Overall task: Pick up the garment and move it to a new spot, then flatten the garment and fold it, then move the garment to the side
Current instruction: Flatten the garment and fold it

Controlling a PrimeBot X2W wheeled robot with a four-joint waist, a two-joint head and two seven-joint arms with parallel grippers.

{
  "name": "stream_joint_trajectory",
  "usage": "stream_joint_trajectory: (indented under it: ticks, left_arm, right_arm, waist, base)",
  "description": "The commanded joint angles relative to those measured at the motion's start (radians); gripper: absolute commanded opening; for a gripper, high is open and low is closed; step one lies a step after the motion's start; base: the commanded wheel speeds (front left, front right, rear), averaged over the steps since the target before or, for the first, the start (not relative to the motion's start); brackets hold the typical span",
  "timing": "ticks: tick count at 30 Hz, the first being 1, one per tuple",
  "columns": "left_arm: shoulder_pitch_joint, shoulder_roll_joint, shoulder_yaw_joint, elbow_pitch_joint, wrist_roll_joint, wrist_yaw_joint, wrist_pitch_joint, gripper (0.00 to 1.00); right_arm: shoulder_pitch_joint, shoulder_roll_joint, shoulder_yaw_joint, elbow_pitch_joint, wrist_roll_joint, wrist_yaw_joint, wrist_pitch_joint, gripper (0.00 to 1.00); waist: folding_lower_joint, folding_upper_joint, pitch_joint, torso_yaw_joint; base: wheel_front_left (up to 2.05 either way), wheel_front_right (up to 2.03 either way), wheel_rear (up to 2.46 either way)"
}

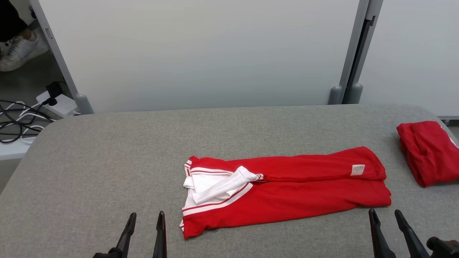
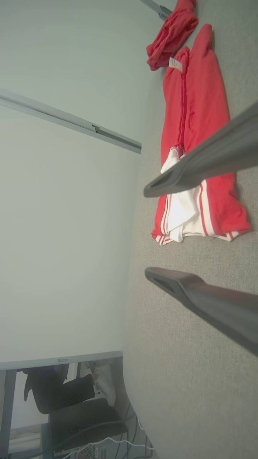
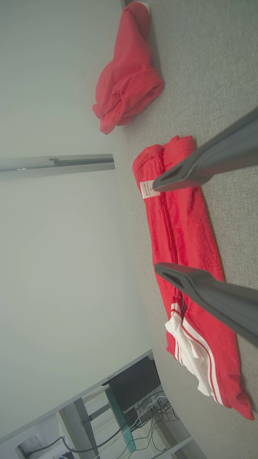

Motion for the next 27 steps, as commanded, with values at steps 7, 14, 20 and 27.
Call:
stream_joint_trajectory:
  ticks: [7, 14, 20, 27]
  left_arm:
    - [-0.059, -0.002, 0.009, -0.053, 0.014, 0.003, -0.01, 1.0]
    - [-0.089, -0.002, -0.025, -0.115, 0.026, -0.02, -0.01, 1.0]
    - [-0.117, -0.002, -0.045, -0.142, 0.047, -0.038, -0.01, 1.0]
    - [-0.159, -0.002, -0.067, -0.149, 0.069, -0.069, -0.01, 1.0]
  right_arm:
    - [-0.089, -0.018, -0.011, 0.082, 0.093, 0.0, -0.013, 1.0]
    - [-0.248, -0.048, -0.056, 0.299, 0.182, 0.0, -0.013, 1.0]
    - [-0.406, -0.087, -0.074, 0.504, 0.216, 0.0, -0.013, 1.0]
    - [-0.581, -0.112, -0.098, 0.706, 0.269, 0.0, -0.013, 1.0]
  waist:
    - [0.0, -0.0001, 0.027, 0.014]
    - [0.0, -0.0001, 0.077, 0.04]
    - [0.0, -0.0001, 0.127, 0.063]
    - [0.0, -0.0001, 0.199, 0.076]
  base:
    - [0.0, 0.0, 0.0]
    - [0.0, 0.0, 0.0]
    - [0.0, 0.0, 0.0]
    - [0.0, 0.0, 0.0]
